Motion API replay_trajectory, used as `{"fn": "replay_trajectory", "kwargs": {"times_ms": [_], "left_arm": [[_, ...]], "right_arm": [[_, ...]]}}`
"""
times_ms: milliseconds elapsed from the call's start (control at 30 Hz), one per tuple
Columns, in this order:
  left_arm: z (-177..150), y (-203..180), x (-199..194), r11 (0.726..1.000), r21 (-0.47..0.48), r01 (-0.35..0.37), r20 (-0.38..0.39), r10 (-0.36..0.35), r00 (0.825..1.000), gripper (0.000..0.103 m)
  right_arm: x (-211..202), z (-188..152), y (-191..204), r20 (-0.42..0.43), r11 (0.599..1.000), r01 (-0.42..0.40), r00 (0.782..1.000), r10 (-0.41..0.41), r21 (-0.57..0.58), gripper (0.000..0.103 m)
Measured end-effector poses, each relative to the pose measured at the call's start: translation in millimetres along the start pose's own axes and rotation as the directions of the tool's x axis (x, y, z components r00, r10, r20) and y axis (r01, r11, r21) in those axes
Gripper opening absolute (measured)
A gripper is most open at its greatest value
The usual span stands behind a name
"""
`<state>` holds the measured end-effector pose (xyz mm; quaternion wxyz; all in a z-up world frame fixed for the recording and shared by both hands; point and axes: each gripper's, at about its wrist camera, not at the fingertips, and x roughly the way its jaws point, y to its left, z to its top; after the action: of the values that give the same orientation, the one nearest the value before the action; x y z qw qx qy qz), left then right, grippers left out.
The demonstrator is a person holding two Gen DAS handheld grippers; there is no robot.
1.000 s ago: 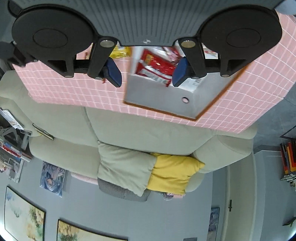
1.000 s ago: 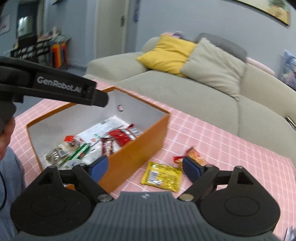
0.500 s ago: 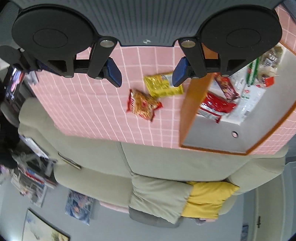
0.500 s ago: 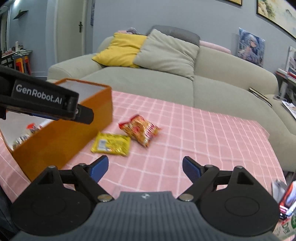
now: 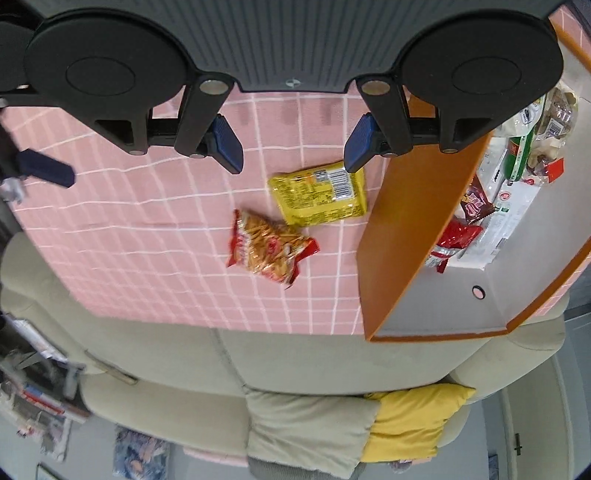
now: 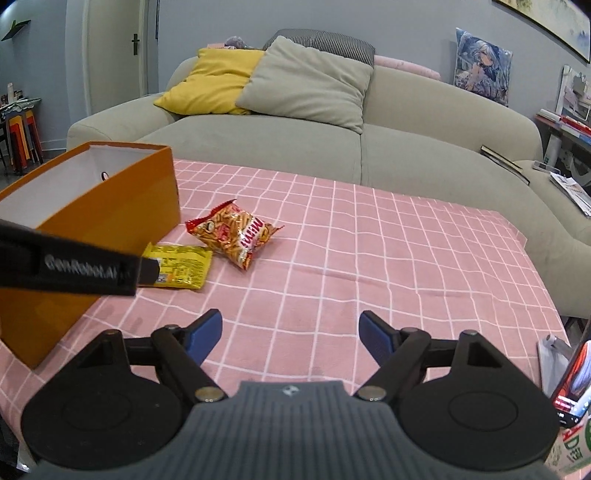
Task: Organize snacks
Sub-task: 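Withdraw both tools from the box toward the yellow packet and chip bag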
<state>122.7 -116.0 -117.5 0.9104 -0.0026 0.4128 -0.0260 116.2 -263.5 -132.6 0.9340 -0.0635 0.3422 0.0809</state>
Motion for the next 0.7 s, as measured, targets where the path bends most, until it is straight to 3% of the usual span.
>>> {"fn": "replay_trajectory", "kwargs": {"times_ms": [300, 533, 700], "left_arm": [[2, -3, 40, 0.991, 0.036, -0.128, -0.012, 0.129, 0.992, 0.073], [-9, 2, 63, 0.979, 0.077, -0.190, -0.048, 0.194, 0.980, 0.061], [-16, -2, 69, 0.968, 0.112, -0.224, -0.018, 0.227, 0.974, 0.059]], "right_arm": [[48, 14, -2, -0.036, 0.990, -0.097, 0.995, 0.094, -0.100, 0.062], [91, 29, 10, -0.063, 0.961, -0.190, 0.981, 0.181, -0.199, 0.048], [111, 37, 18, -0.077, 0.949, -0.220, 0.975, 0.208, -0.224, 0.046]]}}
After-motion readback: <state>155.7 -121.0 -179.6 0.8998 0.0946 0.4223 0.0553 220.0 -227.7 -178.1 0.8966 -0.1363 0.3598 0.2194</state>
